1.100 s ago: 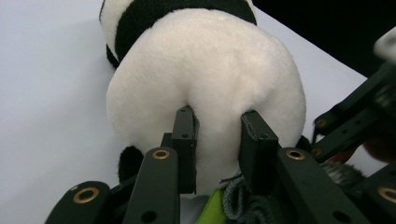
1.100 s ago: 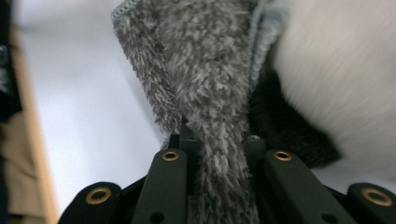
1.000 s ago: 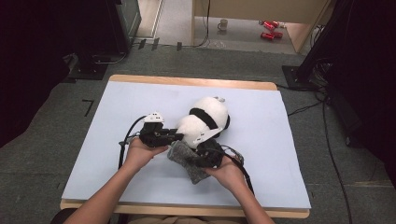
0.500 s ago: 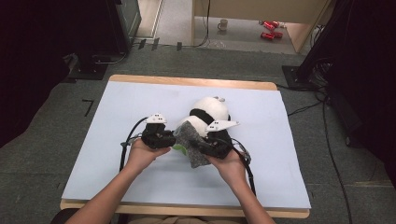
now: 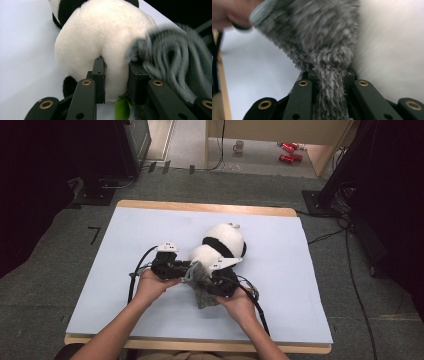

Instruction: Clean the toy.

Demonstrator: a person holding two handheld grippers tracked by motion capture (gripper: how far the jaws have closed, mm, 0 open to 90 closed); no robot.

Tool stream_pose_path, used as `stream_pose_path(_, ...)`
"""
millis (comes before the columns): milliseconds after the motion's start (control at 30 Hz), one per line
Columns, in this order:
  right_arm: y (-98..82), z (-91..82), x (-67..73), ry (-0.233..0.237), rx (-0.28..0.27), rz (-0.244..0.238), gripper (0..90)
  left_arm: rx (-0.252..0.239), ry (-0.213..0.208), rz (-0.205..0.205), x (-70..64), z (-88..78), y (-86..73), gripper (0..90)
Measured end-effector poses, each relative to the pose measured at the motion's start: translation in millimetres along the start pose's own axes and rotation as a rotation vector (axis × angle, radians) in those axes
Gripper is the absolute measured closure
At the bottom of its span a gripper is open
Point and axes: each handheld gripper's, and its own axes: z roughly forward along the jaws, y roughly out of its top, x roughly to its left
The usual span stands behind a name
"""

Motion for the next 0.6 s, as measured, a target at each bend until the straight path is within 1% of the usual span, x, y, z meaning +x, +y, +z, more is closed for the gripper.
stream_pose_path(67,-3.5,8.6,2.3,-0.014,0.055,-0.024,77.6,-0.004,-0.001,0.004,-0.5,-0.1,0.6,70.5)
stream_pose_path(100,-5.7,13.4,3.6,-0.031,0.083,-0.037,77.6,-0.012,-0.005,0.009,-1.0,-0.7,0.8,70.2)
stream_pose_path(133,-7.7,18.4,3.9,-0.032,0.113,-0.039,77.5,-0.009,0.0,0.021,-1.2,-1.0,1.5,70.0)
stream_pose_path(167,-9.8,22.5,3.5,-0.041,0.128,-0.048,77.5,-0.006,0.007,0.036,-2.0,-0.7,1.7,69.9)
stream_pose_path(233,-11.3,24.5,3.0,-0.04,0.127,-0.05,77.6,-0.003,0.012,0.05,-1.9,-1.2,2.0,69.8)
stream_pose_path(400,-9.3,22.9,3.3,-0.025,0.148,-0.049,77.3,-0.001,0.013,0.045,2.9,-4.8,2.8,69.8)
stream_pose_path(433,-7.8,21.5,3.4,-0.008,0.148,-0.061,77.2,-0.003,0.014,0.044,4.0,-5.8,3.0,69.8)
stream_pose_path(467,-6.5,19.6,4.2,0.0,0.151,-0.059,77.2,-0.005,0.014,0.04,5.4,-7.0,3.0,69.7)
stream_pose_path(533,-2.1,13.2,6.3,0.028,0.136,-0.069,77.1,-0.003,0.019,0.044,8.6,-9.5,2.9,69.5)
stream_pose_path(600,4.3,4.2,8.8,0.043,0.116,-0.077,77.1,-0.004,0.017,0.042,10.9,-10.4,2.9,69.3)
